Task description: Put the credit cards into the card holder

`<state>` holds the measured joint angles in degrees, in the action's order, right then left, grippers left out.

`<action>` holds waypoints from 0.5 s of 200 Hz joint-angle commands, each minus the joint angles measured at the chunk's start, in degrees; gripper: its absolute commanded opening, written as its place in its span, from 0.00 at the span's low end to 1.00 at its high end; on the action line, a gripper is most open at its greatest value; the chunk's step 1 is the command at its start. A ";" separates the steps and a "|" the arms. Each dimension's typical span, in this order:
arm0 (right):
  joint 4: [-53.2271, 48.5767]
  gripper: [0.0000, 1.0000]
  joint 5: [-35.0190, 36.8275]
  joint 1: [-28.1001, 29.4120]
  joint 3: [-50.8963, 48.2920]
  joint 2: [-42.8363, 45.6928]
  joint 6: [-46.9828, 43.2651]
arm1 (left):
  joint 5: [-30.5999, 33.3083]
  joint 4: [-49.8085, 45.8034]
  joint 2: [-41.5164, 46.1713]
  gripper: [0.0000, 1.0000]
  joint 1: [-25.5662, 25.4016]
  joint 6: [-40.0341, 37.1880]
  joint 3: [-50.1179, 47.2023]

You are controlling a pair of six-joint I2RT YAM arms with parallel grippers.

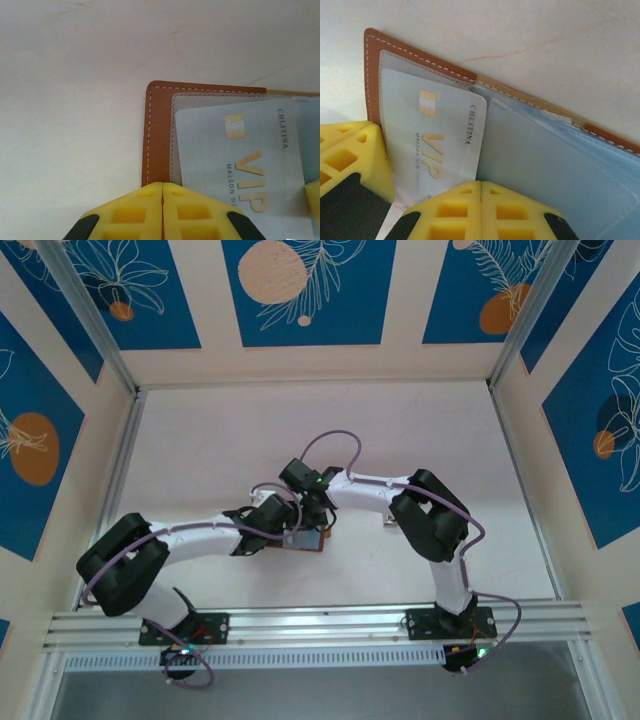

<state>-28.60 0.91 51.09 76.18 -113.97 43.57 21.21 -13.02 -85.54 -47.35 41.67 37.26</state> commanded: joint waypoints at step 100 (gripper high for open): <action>3.11 0.00 -2.87 -0.30 -3.23 -1.19 1.14 | -4.89 -12.98 11.16 0.14 0.97 1.48 -2.38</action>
<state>-24.60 -1.76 50.46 74.11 -113.58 44.93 16.69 -21.08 -76.31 -46.98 42.02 35.77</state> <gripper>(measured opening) 0.050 0.146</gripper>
